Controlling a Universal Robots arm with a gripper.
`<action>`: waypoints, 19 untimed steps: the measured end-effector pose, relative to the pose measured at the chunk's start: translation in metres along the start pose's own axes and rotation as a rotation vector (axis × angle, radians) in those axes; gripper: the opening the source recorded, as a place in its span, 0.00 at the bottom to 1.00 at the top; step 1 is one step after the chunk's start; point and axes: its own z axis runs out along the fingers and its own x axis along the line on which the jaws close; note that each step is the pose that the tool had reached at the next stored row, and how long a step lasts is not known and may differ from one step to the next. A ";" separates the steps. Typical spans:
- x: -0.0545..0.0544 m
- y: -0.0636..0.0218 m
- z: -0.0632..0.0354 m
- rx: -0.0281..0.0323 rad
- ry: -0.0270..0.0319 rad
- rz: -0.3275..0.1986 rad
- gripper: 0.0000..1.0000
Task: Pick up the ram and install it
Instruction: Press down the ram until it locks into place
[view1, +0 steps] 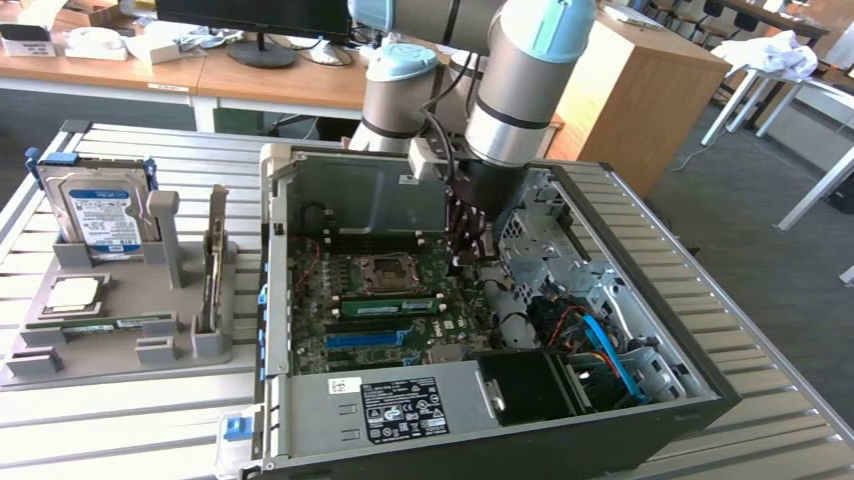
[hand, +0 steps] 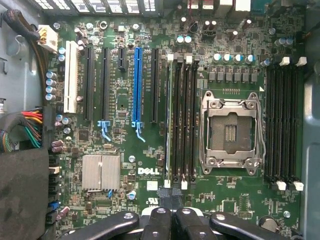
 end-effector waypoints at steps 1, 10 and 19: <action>0.000 0.0000 0.0007 0.0001 -0.0005 0.000 0.10; 0.000 -0.0002 0.0103 0.0000 -0.0001 0.000 0.10; 0.000 -0.0004 0.0188 0.0000 0.0000 0.000 0.10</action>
